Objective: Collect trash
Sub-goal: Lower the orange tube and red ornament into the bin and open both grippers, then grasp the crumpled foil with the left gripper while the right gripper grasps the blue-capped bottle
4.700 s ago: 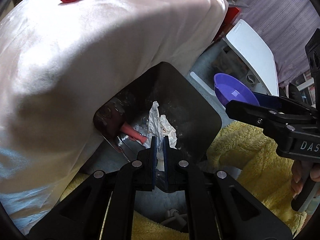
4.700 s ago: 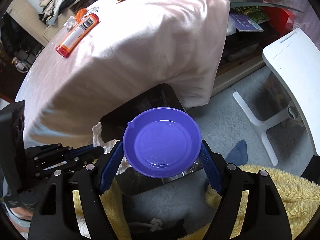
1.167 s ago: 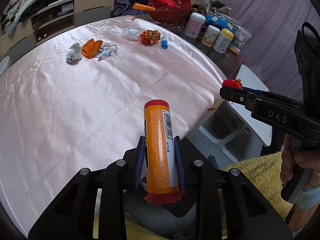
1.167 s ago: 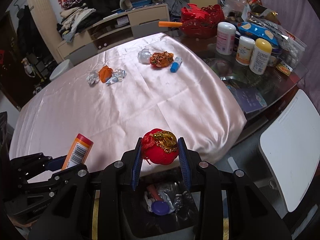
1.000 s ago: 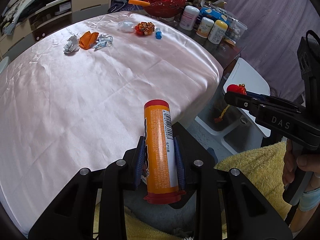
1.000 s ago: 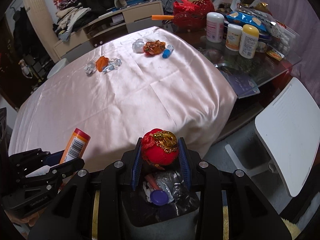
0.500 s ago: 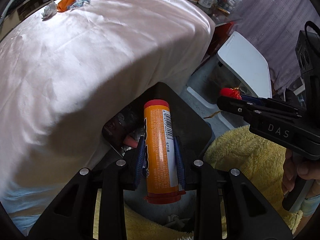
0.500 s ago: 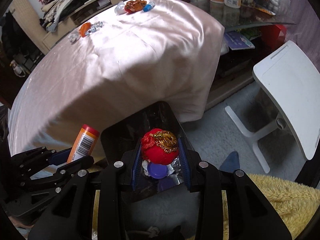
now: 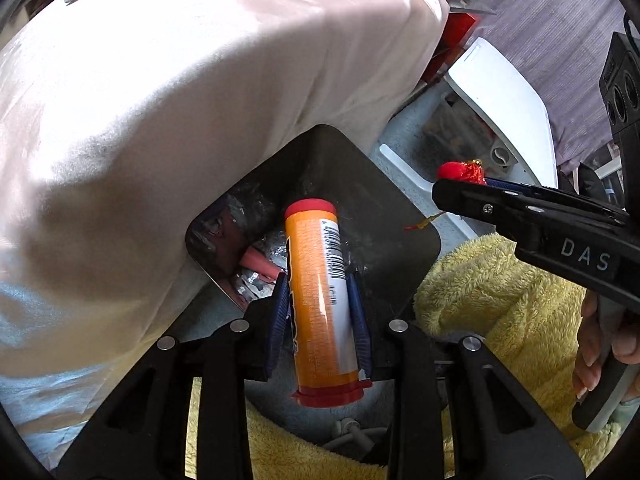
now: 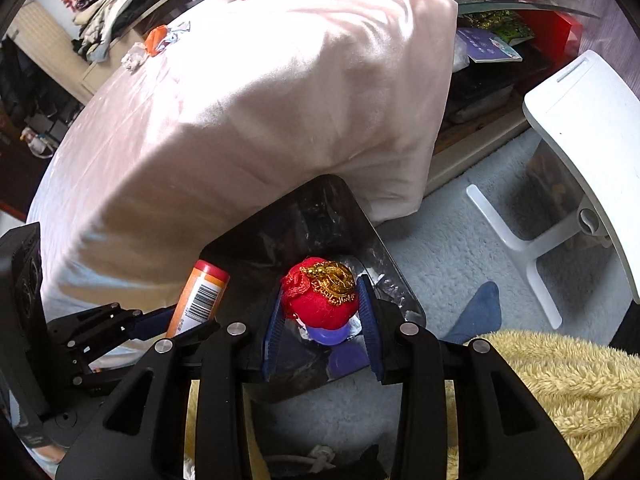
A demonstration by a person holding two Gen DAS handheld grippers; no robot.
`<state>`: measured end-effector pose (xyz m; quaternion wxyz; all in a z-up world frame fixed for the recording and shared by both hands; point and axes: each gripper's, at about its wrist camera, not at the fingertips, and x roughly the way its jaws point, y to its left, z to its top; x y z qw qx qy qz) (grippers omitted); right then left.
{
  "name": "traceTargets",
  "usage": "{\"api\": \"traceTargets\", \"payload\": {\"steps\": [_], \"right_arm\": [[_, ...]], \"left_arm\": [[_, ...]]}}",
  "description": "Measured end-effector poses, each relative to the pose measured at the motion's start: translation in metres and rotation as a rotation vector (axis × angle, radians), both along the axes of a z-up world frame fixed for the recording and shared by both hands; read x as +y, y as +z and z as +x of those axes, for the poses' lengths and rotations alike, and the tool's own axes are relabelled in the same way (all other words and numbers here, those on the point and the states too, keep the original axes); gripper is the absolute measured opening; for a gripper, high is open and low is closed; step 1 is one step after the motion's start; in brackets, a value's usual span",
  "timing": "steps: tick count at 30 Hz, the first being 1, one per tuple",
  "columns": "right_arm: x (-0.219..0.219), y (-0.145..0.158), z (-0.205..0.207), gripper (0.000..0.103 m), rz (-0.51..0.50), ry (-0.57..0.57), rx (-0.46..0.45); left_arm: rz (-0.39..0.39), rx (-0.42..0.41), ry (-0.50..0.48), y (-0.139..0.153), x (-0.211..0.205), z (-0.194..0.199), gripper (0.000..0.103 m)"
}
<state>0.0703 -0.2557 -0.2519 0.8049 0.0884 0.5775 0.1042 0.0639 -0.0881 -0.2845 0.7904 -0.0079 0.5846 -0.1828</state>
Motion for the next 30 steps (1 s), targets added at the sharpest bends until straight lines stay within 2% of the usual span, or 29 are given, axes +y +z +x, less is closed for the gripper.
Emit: {"api": "traceTargets", "payload": {"steps": [1,2,3,7,10,12,14,18,22,30], "right_arm": [[0.000,0.000,0.001,0.044,-0.001,-0.002,-0.001],[-0.001,0.000,0.002,0.050,-0.004,-0.005,-0.002],[-0.002,0.000,0.002,0.057,-0.007,-0.009,-0.003],[-0.007,0.003,0.004,0.059,-0.006,-0.023,-0.008],[-0.013,0.010,0.005,0.064,-0.001,-0.043,-0.019],[-0.018,0.020,0.007,0.073,0.005,-0.059,-0.039],[-0.022,0.032,0.009,0.077,0.013,-0.075,-0.070],[-0.025,0.058,0.019,0.081,0.025,-0.085,-0.135],[-0.023,0.073,0.039,0.081,0.029,-0.073,-0.176],[0.000,0.085,0.091,0.081,0.038,-0.041,-0.191]], "left_arm": [[0.001,-0.001,0.002,0.001,0.001,0.000,0.039],[0.003,-0.004,0.004,0.002,0.002,0.000,0.044],[0.005,-0.008,0.005,0.002,0.003,-0.001,0.046],[0.014,-0.020,0.005,0.009,0.006,-0.003,0.053],[0.013,-0.047,0.003,0.022,0.011,-0.005,0.061],[0.013,-0.075,0.008,0.035,0.018,-0.007,0.067],[0.012,-0.107,0.023,0.048,0.025,-0.007,0.071],[0.000,-0.163,0.055,0.077,0.042,-0.003,0.074],[0.000,-0.208,0.095,0.097,0.059,0.010,0.075],[0.024,-0.237,0.208,0.112,0.101,0.062,0.076]]}}
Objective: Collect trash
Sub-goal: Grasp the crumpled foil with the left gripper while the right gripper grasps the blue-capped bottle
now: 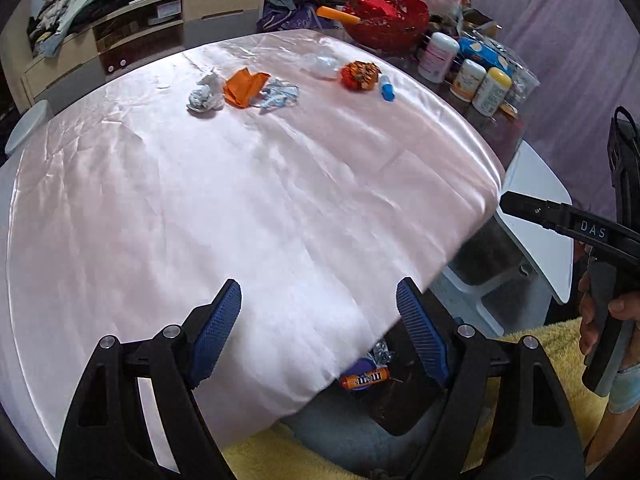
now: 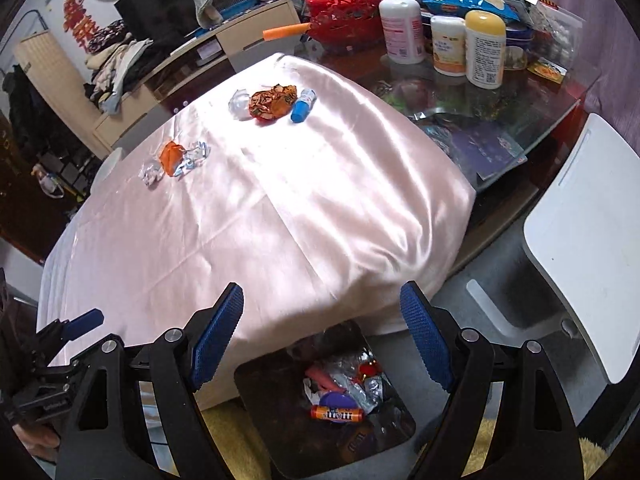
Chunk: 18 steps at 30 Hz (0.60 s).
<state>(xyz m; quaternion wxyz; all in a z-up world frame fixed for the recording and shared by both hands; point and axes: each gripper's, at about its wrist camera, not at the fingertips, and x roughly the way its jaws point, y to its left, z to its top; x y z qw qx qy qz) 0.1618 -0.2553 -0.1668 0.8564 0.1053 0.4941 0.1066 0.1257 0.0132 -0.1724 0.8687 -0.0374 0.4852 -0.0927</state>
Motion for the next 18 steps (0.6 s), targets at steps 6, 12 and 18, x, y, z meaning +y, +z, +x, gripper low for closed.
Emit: {"api": "traceTargets", "payload": {"steps": [6,12,18], "right_arm": [[0.020,0.001,0.048,0.081,0.005,0.024,-0.009],[0.040,-0.010,0.098,0.071,-0.024,0.058,-0.004],[0.047,-0.029,0.137,0.058,-0.025,0.042,0.020]], "left_arm": [[0.029,-0.010,0.074,0.002,0.030,0.046,0.076],[0.058,-0.002,0.136,-0.008,0.057,0.093,0.075],[0.077,0.020,0.178,-0.025,0.077,0.138,0.060]]}}
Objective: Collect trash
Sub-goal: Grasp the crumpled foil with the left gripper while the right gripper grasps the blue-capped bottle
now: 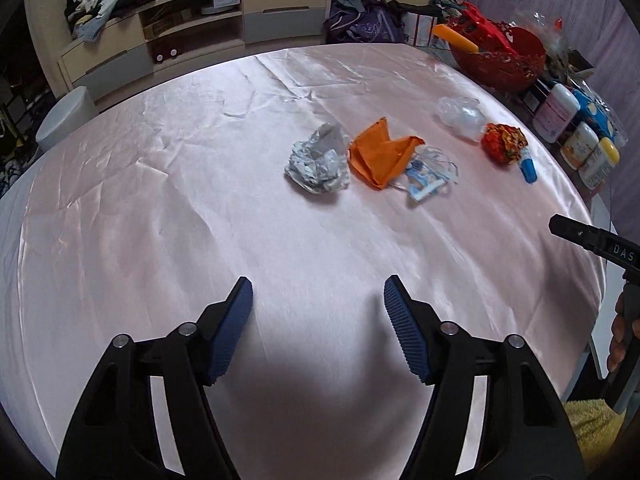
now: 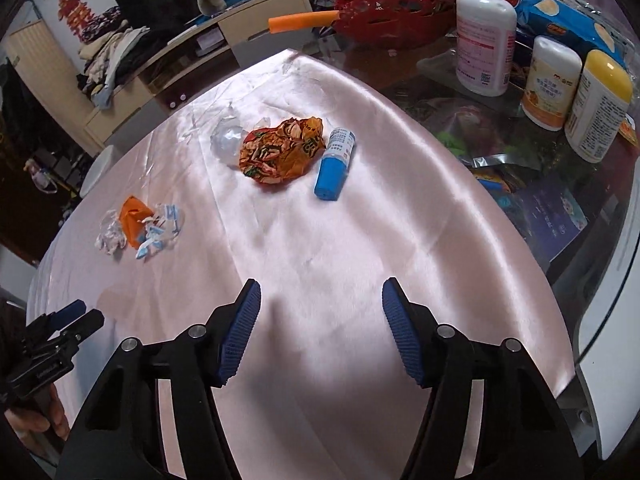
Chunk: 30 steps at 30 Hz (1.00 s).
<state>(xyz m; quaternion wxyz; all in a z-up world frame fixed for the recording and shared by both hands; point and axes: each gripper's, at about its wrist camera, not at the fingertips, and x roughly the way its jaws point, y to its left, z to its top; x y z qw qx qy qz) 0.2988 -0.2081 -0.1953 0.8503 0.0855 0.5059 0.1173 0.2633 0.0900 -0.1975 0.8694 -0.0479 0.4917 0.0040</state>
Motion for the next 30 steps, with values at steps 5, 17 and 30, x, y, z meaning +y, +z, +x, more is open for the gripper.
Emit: {"api": "traceTargets", "payload": {"steps": [5,17,30], "right_arm": [[0.006,0.000,0.026,0.054,-0.020,-0.007,-0.024],[0.020,-0.003,0.054,0.018,-0.138,-0.010,-0.086],[0.018,0.003,-0.020,0.017,-0.108,0.066,-0.016]], "left_arm": [[-0.009,-0.007,0.003,-0.005,0.007,0.032,0.054],[0.007,-0.035,-0.043,-0.006,-0.001,0.068,0.033],[-0.024,-0.014,-0.043,0.004,-0.008,-0.004,0.023]]}}
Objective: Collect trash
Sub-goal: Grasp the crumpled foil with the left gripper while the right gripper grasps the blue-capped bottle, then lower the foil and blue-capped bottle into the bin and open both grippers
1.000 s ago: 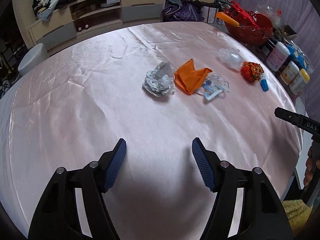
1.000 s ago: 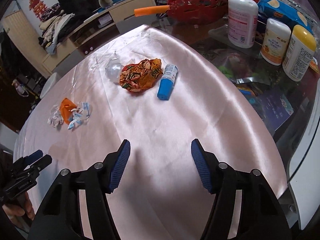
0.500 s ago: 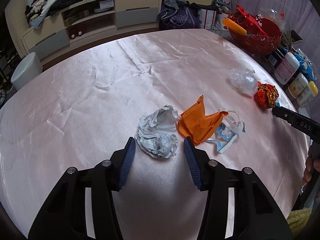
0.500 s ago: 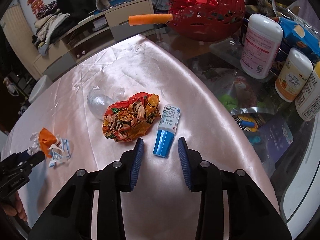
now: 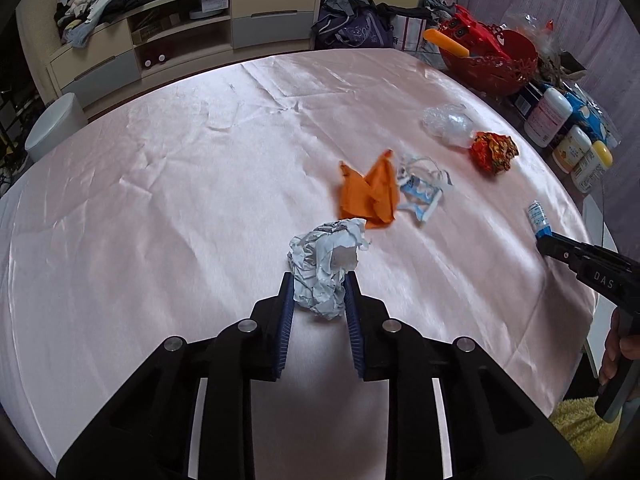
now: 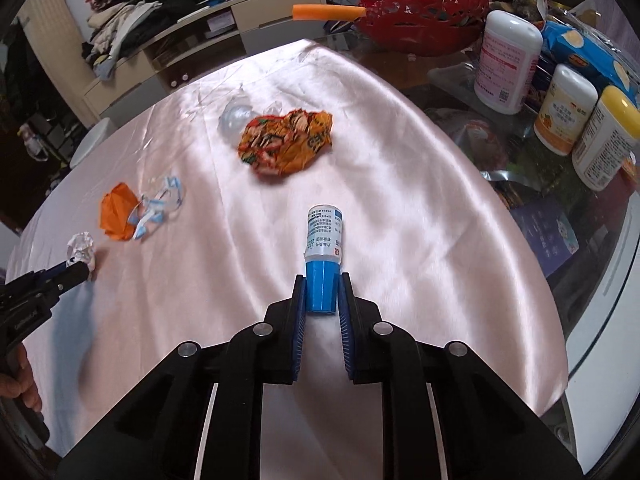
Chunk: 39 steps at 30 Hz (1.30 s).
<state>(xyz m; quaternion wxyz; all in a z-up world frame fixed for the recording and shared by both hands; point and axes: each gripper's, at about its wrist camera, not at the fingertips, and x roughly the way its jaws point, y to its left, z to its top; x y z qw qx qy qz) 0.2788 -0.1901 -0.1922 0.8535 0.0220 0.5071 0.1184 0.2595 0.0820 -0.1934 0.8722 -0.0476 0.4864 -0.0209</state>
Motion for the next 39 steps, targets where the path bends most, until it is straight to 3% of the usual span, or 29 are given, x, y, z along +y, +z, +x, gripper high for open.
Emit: {"api": "traceTargets", "payload": {"steps": [13,20,28,39], "right_arm": [[-0.023,0.004,-0.110,0.017,0.020,0.010,0.023],[-0.045,-0.001,-0.160,0.017,0.046,-0.014,0.028],[-0.057,-0.022,-0.194,0.017,0.074,-0.043,0.080],[-0.063,-0.050,-0.213,0.017,0.087,-0.051,0.142]], "left_arm": [[-0.049,-0.028,-0.102,0.015,-0.057,-0.119,0.022],[-0.068,0.001,-0.179,0.001,-0.098,-0.160,0.022],[-0.074,0.024,-0.230,-0.019,-0.130,-0.189,0.022],[-0.073,0.157,-0.295,-0.067,-0.161,-0.200,0.022]]}}
